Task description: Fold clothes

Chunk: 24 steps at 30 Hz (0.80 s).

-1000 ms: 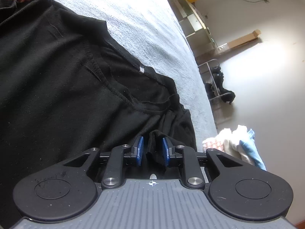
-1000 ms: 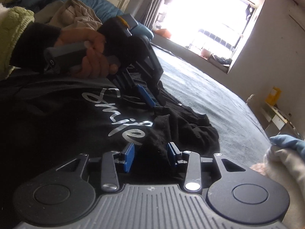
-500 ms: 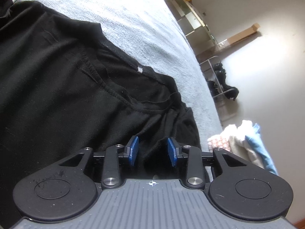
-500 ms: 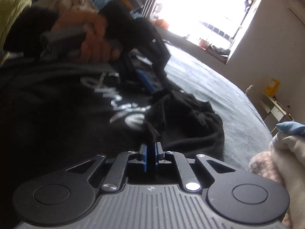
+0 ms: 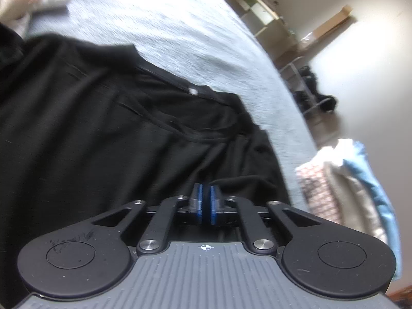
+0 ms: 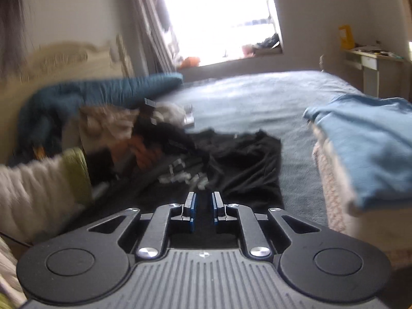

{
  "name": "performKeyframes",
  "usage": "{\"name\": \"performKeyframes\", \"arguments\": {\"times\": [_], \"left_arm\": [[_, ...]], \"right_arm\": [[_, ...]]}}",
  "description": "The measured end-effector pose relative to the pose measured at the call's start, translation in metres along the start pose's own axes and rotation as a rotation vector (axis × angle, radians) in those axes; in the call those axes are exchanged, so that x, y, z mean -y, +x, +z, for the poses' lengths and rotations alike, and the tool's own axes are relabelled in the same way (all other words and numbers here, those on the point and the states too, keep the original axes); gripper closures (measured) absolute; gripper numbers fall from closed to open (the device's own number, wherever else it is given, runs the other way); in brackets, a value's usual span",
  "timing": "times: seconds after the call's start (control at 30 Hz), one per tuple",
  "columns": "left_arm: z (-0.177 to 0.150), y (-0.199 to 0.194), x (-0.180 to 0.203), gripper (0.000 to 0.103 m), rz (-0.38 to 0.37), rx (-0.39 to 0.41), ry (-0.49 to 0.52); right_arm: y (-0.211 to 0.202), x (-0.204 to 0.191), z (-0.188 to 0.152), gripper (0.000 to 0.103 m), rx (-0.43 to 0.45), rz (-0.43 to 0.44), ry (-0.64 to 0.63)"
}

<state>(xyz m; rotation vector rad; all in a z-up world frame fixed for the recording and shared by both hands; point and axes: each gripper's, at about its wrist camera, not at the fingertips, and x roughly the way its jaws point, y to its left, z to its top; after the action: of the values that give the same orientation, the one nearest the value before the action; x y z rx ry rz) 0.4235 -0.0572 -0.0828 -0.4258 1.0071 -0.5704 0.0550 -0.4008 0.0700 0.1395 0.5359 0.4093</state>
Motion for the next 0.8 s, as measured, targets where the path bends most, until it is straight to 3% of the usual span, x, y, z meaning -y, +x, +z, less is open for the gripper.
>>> {"name": "performKeyframes", "arguments": {"times": [0.13,0.3,0.4,0.53,0.8], "left_arm": [[-0.002,-0.017,0.006,0.074,0.067,0.068,0.023],[0.001,-0.009,0.037,0.066,0.062,0.082,0.114],[0.007,0.016,0.067,0.057,0.041,0.049,0.199],[0.019,0.05,0.093,0.055,0.025,0.013,0.256],[0.03,0.095,0.108,0.055,0.072,-0.075,0.327]], "right_arm": [[0.014,-0.011,-0.004,0.084,0.012,-0.135,-0.084],[0.117,-0.026,-0.035,0.084,-0.01,-0.422,-0.425],[0.168,-0.028,-0.049,0.075,-0.015,-0.499,-0.599],[0.205,-0.026,-0.062,0.072,-0.058,-0.51,-0.713],[0.218,-0.032,-0.083,0.069,-0.078,-0.538,-0.877]]}}
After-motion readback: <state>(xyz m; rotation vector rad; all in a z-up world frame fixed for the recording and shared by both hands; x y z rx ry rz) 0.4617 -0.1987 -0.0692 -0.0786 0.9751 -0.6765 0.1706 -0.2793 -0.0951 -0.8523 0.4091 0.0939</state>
